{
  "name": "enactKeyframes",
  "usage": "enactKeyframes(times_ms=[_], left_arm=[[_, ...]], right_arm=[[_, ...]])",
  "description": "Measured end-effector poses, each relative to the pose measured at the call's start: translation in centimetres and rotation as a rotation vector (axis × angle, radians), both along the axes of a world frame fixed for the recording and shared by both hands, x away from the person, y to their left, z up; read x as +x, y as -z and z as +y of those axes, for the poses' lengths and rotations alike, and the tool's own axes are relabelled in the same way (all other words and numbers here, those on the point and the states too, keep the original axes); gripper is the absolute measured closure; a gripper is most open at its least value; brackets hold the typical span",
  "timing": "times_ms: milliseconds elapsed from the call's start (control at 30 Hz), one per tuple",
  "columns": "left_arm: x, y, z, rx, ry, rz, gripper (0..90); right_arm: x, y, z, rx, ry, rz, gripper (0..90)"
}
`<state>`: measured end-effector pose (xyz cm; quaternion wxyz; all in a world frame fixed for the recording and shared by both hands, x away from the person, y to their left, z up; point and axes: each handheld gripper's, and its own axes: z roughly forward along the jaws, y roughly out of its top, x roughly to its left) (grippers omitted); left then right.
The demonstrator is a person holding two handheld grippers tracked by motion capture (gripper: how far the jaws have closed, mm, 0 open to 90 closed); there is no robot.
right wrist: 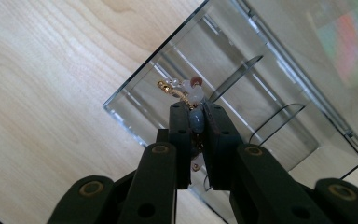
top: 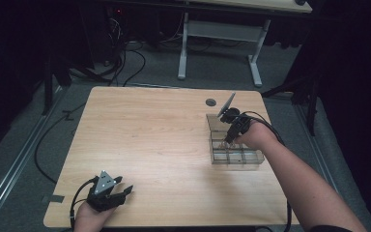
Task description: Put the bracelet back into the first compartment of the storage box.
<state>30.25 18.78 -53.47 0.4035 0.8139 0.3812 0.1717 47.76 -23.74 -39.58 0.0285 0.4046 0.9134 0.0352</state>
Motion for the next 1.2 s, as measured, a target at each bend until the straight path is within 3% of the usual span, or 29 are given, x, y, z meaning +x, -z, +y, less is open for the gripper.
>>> enactKeyframes(times_ms=[33, 100, 500, 600, 767, 800, 1033, 1067, 1200], left_arm=[[0.0, 0.0, 0.0, 0.000, 0.000, 0.000, 44.8], [0.0, 0.0, 0.0, 0.000, 0.001, 0.000, 44.8], [0.0, 0.0, 0.0, -0.001, 0.003, 0.000, 44.8], [0.0, 0.0, 0.0, -0.003, 0.002, 0.000, 44.8], [0.0, 0.0, 0.0, -0.004, 0.000, -0.002, 44.8], [0.0, 0.0, 0.0, -0.006, 0.001, -0.002, 44.8], [0.0, 0.0, 0.0, -0.006, 0.000, -0.003, 44.8], [0.0, 0.0, 0.0, -0.006, 0.000, -0.003, 44.8], [0.0, 0.0, 0.0, -0.003, 0.003, 0.001, 44.8]], right_arm=[[0.4, 0.0, -0.1, 0.003, -0.029, -0.011, 82.8], [0.6, 0.1, 0.2, 0.010, 0.010, -0.005, 82.8], [2.5, 1.3, 1.0, -0.007, -0.009, -0.011, 82.7], [2.8, 1.6, 1.2, -0.013, 0.015, -0.001, 82.7], [3.4, 2.5, 1.3, -0.029, -0.004, -0.006, 82.7], [3.4, 2.7, 1.4, -0.032, 0.016, 0.000, 82.7], [4.1, 4.0, 1.4, -0.023, 0.018, -0.007, 82.6], [4.3, 4.1, 1.3, -0.023, -0.003, -0.014, 82.5], [4.3, 5.1, 1.5, -0.006, 0.032, -0.002, 82.4]])
